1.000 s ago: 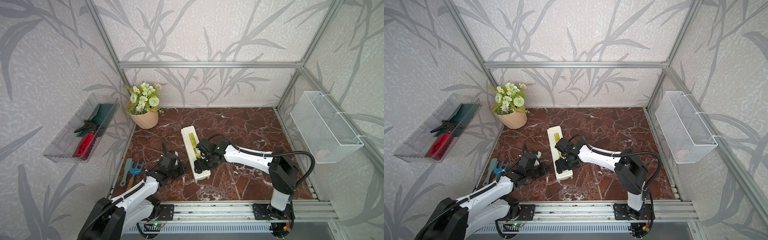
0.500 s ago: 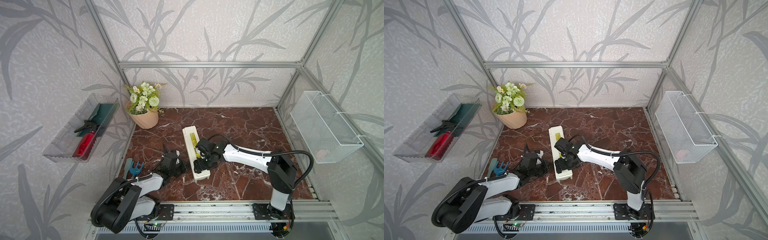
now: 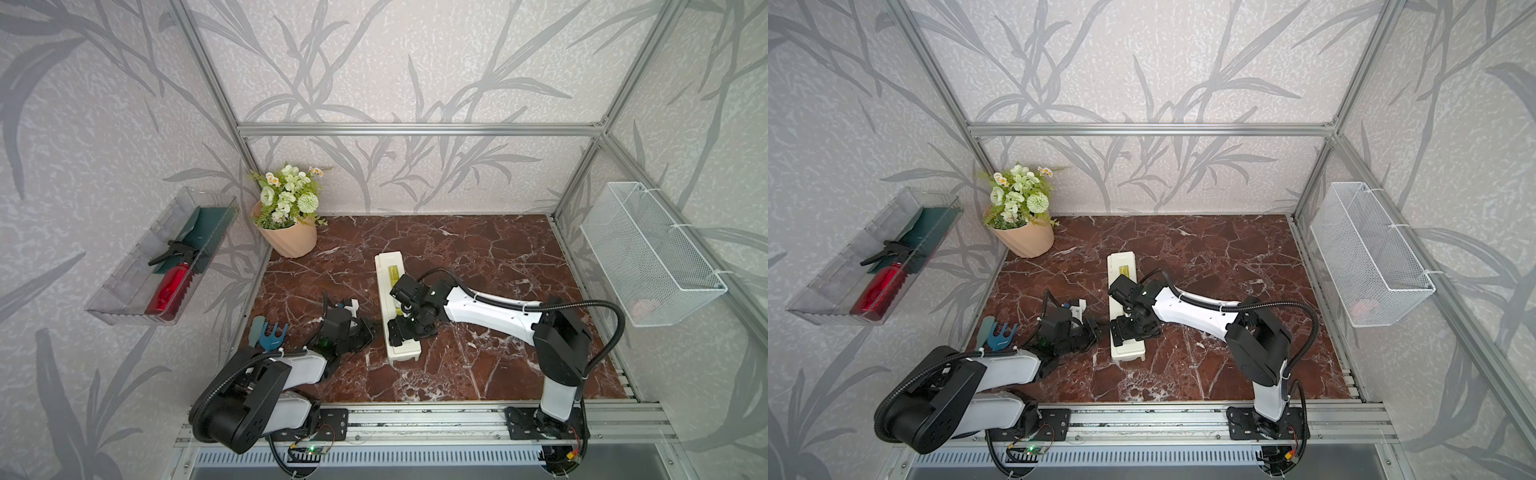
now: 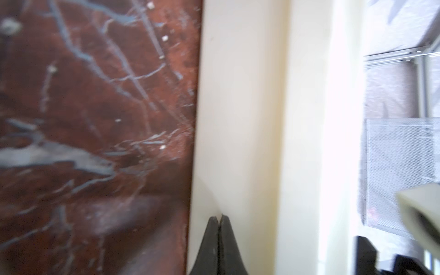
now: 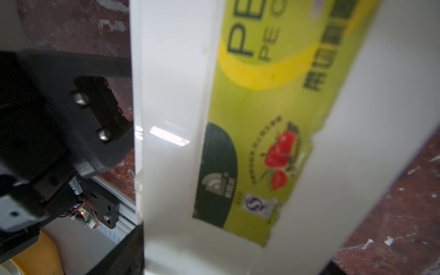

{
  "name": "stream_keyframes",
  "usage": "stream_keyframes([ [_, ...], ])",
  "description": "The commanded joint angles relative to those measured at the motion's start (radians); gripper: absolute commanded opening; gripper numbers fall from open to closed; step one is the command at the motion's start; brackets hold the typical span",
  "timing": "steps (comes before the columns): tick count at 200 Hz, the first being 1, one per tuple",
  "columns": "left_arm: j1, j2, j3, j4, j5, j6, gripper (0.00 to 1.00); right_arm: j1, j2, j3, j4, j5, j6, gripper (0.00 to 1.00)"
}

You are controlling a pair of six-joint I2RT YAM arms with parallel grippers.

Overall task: Put plastic wrap rolls into dispensers
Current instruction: Close the lid on the plastic wrap cutting box.

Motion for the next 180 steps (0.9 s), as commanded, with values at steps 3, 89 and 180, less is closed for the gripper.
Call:
stream_keyframes([
  [3, -0.028, -0.057, 0.013, 0.087, 0.185, -0.032, 0.0, 0.028, 0.104, -0.038, -0.037, 0.048, -0.093, 0.83],
  [89, -0.018, -0.304, 0.19, -0.64, -0.007, 0.189, 0.05, 0.01, 0.074, -0.006, -0.092, 0.074, -0.13, 0.89],
  [180, 0.091, 0.012, 0.55, -0.727, -0.085, 0.364, 0.32, -0.088, -0.039, 0.026, -0.093, 0.039, -0.258, 1.0],
])
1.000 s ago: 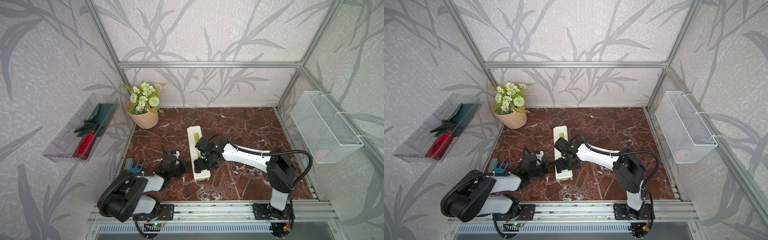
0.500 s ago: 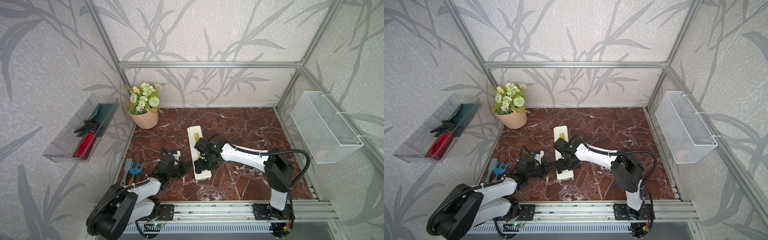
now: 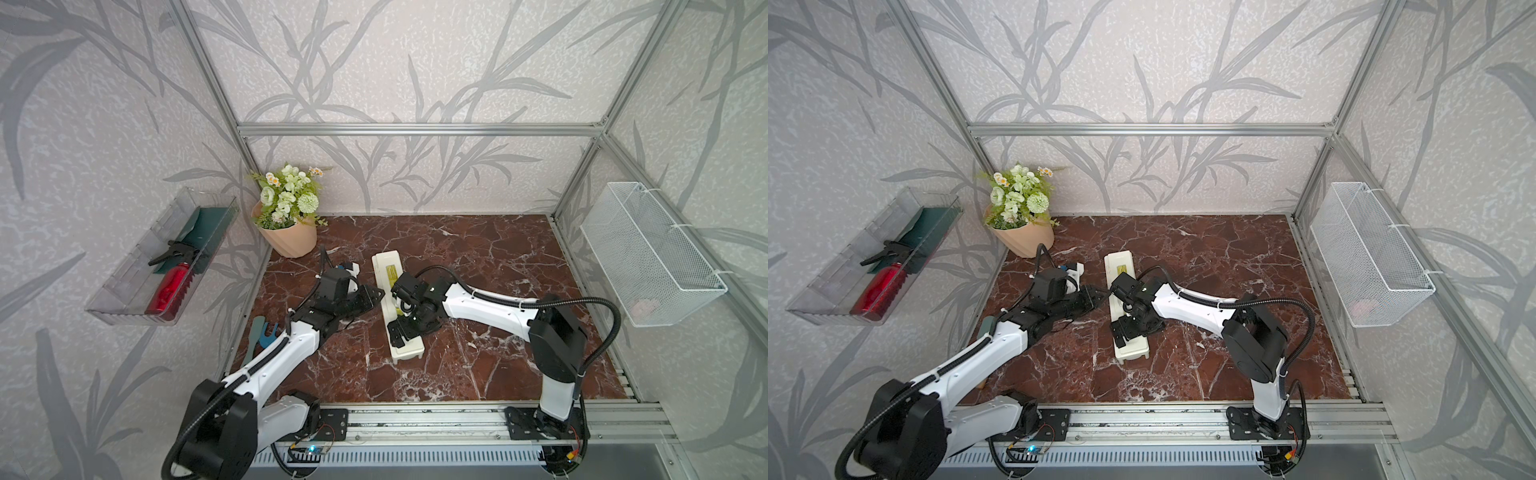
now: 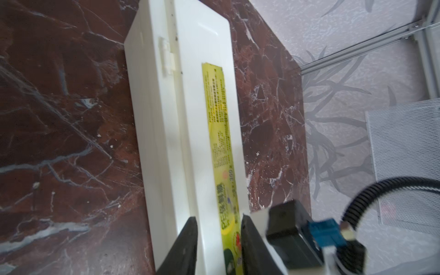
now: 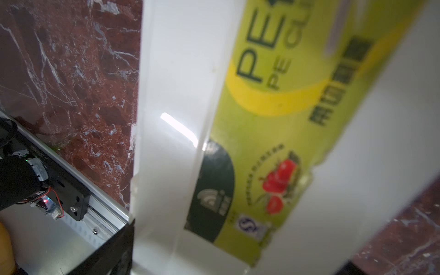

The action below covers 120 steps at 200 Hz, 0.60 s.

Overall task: Put plastic wrap rolls into dispensers
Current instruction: Close the lid on the plastic wrap cutting box.

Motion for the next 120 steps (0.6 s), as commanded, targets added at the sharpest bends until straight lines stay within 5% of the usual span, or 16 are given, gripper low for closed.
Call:
stream_keyframes([
  [1, 0.02, 0.088, 0.061, -0.016, -0.039, 0.048, 0.32, -0.043, -0.054, 0.004, -0.053, 0.021, -0.059, 1.0],
  [80, 0.052, 0.348, 0.287, -0.019, -0.094, 0.103, 0.35, -0.139, -0.035, 0.1, -0.038, -0.049, -0.128, 1.0],
  [120, 0.104, 0.378, 0.34, -0.026, -0.131, 0.123, 0.39, -0.15, 0.094, 0.346, -0.114, 0.045, -0.187, 1.0],
])
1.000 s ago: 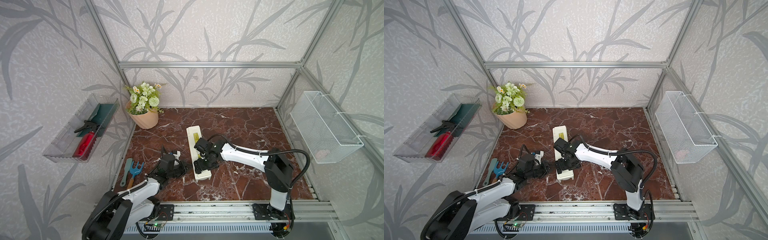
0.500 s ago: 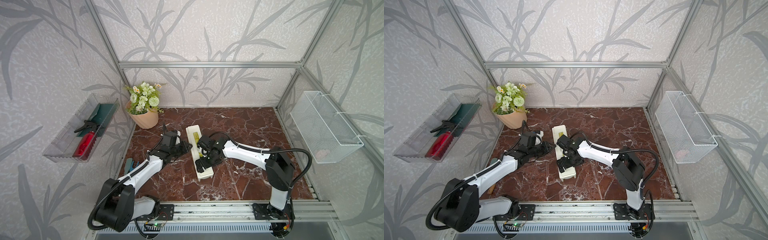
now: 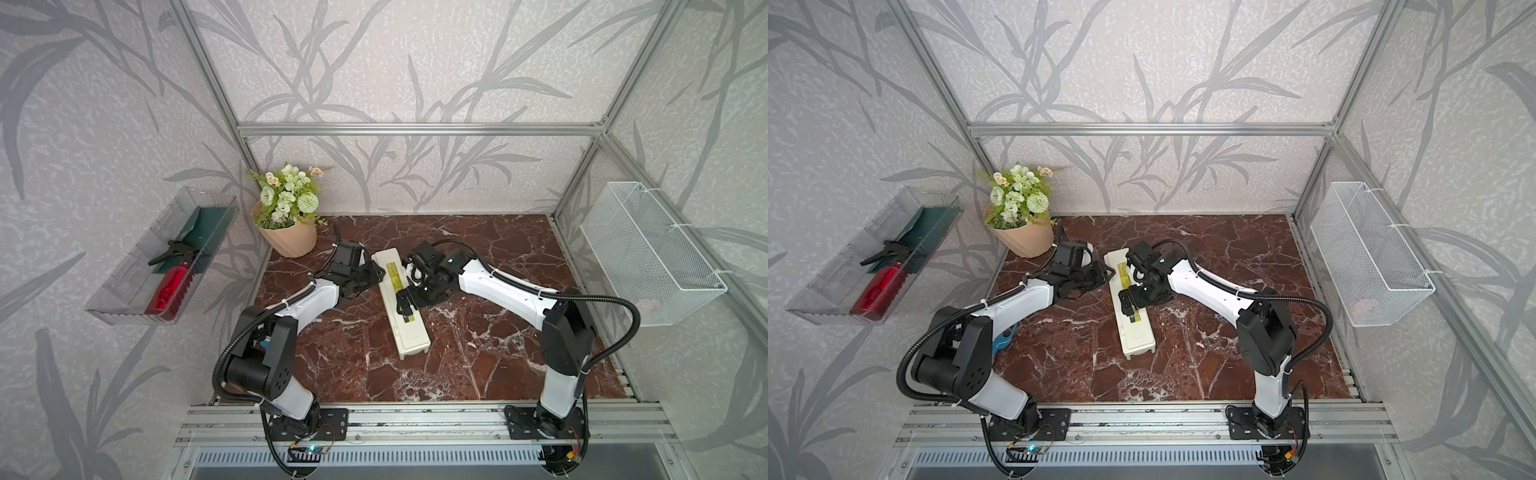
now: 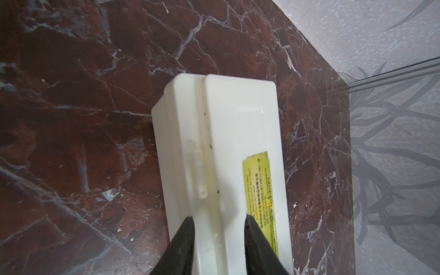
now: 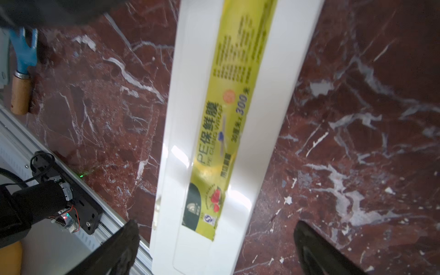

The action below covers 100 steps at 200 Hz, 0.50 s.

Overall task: Put plastic wrap rolls into dispensers
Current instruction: Close the lid on the plastic wrap cutting box.

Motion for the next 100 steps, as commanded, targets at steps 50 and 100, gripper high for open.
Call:
stream_keyframes([
  [50, 0.131, 0.018, 0.085, -0.062, -0.027, 0.058, 0.66, -0.017, 0.359, 0.528, -0.168, 0.142, -0.098, 1.0],
  [100, 0.153, 0.018, 0.069, -0.09, 0.004, 0.033, 0.69, -0.019, 0.703, 1.08, -0.408, 0.25, -0.127, 1.0],
])
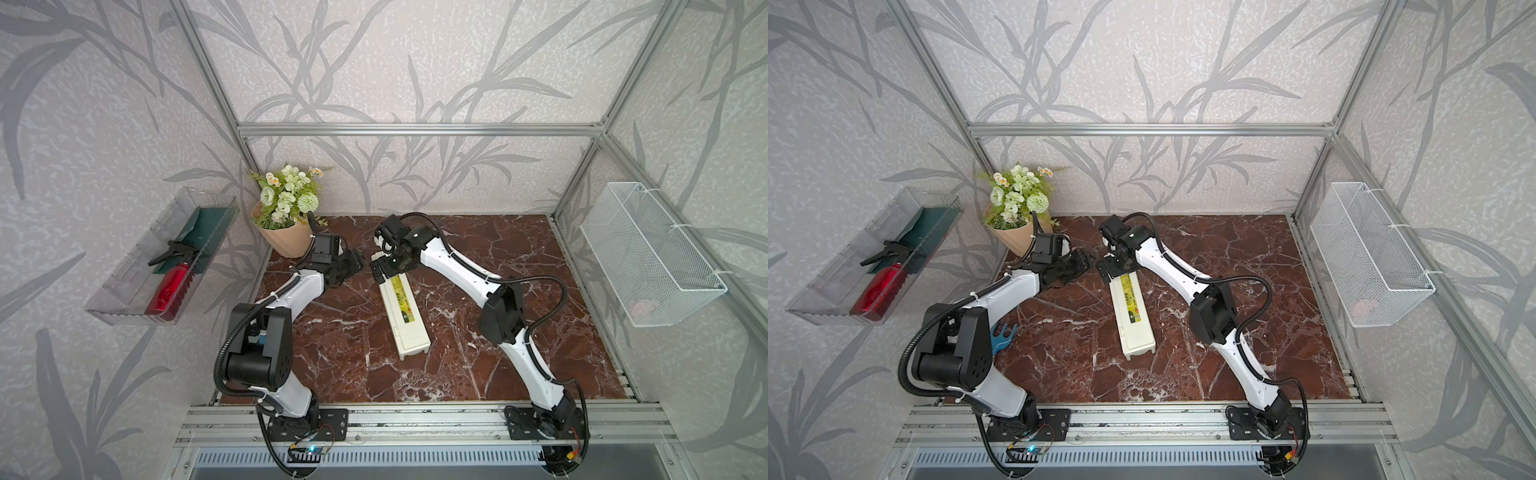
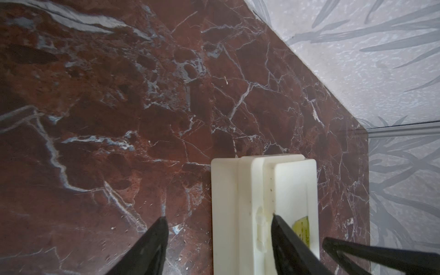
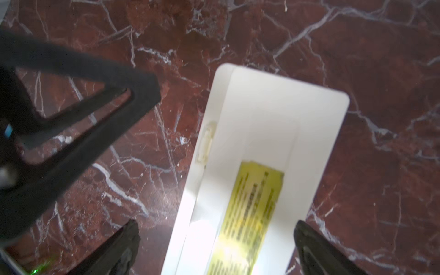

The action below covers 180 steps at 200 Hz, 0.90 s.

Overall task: Put plastic wrap rolls into dispensers
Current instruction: Close the lid on the plastic wrap cutting box, then adjust the plastic wrap cutting box at the center of the board.

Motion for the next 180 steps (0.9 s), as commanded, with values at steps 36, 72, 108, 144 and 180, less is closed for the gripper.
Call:
stream_keyframes([
  [36, -0.001, -0.065, -0.043, -0.03, 0.018, -0.007, 0.69, -0.018, 0.127, 0.192, -0.18, 0.124, -0.042, 1.0],
  [72, 0.0, -0.108, -0.081, -0.03, 0.021, -0.011, 0.7, -0.021, 0.012, -0.086, 0.012, 0.154, -0.052, 1.0],
  [108, -0.001, -0.121, -0.108, -0.017, 0.025, -0.016, 0.7, -0.023, 0.11, 0.038, -0.11, 0.157, -0.054, 0.98],
  [144, -0.003, -0.109, -0.116, 0.019, 0.08, -0.031, 0.7, -0.03, 0.128, 0.048, -0.161, 0.11, -0.032, 0.87],
  [180, -0.031, -0.093, -0.12, 0.065, 0.158, -0.063, 0.69, -0.05, 0.046, -0.099, -0.065, 0.022, -0.009, 0.93],
])
